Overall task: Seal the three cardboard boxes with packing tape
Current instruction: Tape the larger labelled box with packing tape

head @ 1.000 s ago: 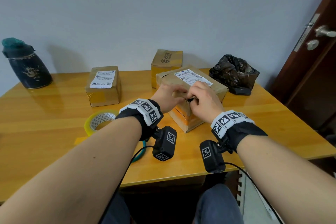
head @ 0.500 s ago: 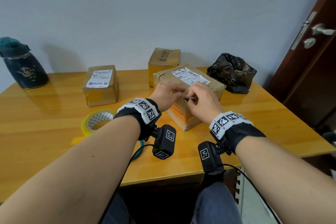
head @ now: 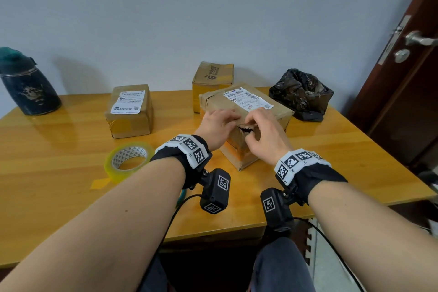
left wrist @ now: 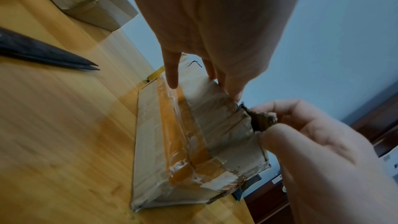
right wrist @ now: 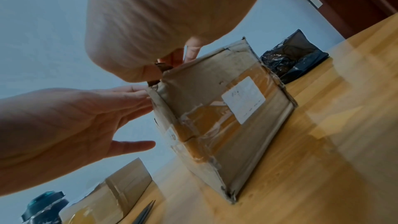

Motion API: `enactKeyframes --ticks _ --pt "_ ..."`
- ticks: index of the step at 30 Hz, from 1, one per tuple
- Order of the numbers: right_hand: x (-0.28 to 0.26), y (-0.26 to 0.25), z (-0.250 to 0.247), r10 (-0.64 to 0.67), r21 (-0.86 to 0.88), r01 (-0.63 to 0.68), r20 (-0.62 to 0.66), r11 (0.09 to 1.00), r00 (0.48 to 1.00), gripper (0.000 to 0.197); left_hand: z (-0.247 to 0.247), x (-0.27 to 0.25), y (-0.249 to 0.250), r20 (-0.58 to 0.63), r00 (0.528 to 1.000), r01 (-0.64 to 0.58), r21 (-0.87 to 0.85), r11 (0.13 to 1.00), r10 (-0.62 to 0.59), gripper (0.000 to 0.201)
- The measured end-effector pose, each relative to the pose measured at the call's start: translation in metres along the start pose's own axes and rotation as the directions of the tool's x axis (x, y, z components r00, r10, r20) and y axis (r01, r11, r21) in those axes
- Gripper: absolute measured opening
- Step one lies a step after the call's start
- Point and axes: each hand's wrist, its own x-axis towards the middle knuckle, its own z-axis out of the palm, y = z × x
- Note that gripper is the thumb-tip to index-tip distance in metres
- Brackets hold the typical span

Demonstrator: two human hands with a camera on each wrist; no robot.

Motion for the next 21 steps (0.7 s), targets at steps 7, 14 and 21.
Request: enactKeyframes --ticks 7,14,21 --pt "0.000 0.004 0.004 -0.051 0.008 0.051 -0.046 0.999 0.998 0.013 0.000 0.003 0.003 -0.039 0.999 0.015 -0.090 0.996 -0.019 0.027" --pt "0.002 0.004 0.004 -0.007 0.031 0.008 -0.040 0.999 0.999 0.015 0.002 0.008 0.001 -0.063 0.995 0.060 -0.172 0.983 -0.072 0.022" --pt "0.004 0.006 0.008 -0.016 0.027 0.019 -0.088 0.999 0.996 0.014 -0.012 -0.001 0.009 0.044 0.997 0.074 -0.297 0.952 -0.063 0.016"
